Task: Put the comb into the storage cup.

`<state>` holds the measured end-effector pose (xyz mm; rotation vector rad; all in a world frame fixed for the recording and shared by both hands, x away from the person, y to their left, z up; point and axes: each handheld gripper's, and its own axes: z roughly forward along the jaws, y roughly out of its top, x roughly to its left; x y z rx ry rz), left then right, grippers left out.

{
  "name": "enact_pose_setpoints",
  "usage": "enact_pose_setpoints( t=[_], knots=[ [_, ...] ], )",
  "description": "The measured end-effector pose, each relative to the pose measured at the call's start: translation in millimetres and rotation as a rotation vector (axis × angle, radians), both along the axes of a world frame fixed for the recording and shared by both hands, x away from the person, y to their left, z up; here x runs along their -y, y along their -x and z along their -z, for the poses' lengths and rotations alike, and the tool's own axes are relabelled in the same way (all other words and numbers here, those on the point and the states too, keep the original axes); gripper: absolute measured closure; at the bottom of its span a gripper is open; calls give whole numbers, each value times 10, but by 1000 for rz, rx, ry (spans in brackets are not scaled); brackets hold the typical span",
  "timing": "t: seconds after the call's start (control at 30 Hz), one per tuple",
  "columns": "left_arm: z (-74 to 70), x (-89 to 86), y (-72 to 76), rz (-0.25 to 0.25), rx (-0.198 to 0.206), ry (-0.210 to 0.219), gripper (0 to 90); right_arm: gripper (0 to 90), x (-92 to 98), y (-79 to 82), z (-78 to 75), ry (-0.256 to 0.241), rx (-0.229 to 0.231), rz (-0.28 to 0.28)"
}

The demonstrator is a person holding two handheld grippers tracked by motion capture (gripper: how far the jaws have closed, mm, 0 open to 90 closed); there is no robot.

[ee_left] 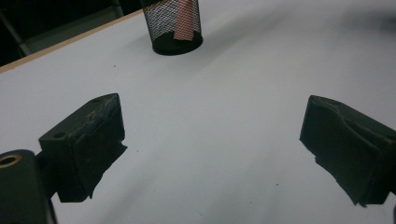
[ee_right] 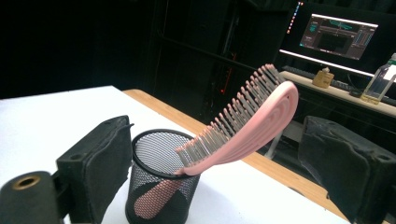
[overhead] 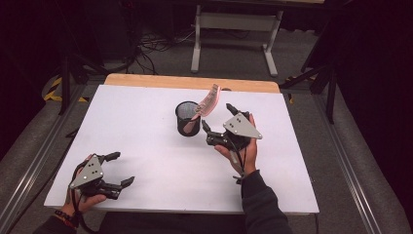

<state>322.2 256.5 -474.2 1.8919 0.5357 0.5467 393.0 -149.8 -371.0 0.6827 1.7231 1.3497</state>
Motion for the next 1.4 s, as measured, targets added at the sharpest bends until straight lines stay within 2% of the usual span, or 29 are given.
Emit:
enact_pose_setpoints(
  t=[0.47, 0.77, 1.4],
  knots=[
    [-2, 2, 2, 3, 0, -1, 74, 103, 15, 145, -55, 17, 22, 5],
    [0, 14, 0, 4, -2, -4, 75, 101, 81, 202, -68, 18, 15, 7],
    [-4, 15, 5, 4, 2, -15, 74, 98, 148, 335, -96, 44, 30, -4]
  ],
)
